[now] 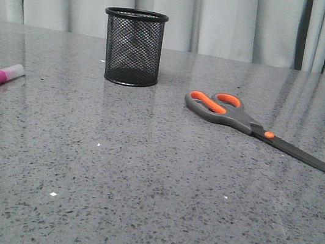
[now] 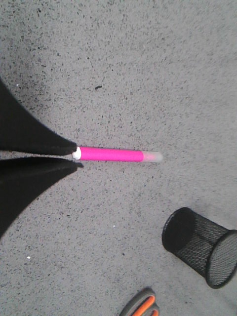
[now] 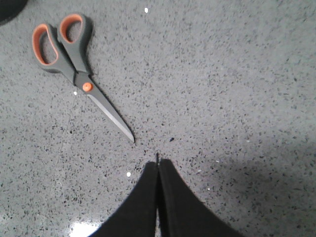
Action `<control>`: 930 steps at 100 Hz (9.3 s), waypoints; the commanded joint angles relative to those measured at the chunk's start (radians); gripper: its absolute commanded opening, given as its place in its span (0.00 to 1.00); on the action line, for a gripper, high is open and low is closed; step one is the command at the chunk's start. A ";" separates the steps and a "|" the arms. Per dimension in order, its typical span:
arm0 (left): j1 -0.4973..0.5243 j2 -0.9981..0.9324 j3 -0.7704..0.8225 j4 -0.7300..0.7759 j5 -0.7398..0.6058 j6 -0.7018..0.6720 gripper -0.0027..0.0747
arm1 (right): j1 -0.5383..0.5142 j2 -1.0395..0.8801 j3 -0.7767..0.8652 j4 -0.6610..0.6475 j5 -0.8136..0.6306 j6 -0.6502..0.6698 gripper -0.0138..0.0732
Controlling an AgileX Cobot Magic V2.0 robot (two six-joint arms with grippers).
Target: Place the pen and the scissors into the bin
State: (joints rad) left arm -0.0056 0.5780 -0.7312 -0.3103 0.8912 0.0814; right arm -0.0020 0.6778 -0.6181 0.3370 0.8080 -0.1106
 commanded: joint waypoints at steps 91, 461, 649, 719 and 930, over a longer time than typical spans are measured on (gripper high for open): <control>-0.007 0.375 -0.076 -0.381 0.021 0.387 0.56 | -0.001 0.039 -0.087 0.000 -0.019 -0.051 0.60; -0.205 0.794 -0.404 -0.838 -0.380 0.970 0.01 | -0.001 0.039 -0.087 0.000 -0.036 -0.051 0.60; -0.409 1.142 -0.603 -1.559 -0.474 1.905 0.01 | -0.001 0.039 -0.087 0.000 -0.034 -0.051 0.60; -0.409 1.142 -0.603 -1.552 -0.450 1.905 0.07 | -0.001 0.039 -0.087 0.000 -0.030 -0.051 0.60; -0.110 -0.051 0.087 -0.618 -0.579 0.909 0.01 | 0.314 0.489 -0.352 0.153 -0.082 -0.421 0.60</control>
State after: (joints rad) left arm -0.1189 0.5883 -0.6556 -0.8936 0.3882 1.0036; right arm 0.3100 1.1239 -0.9035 0.4965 0.7709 -0.5172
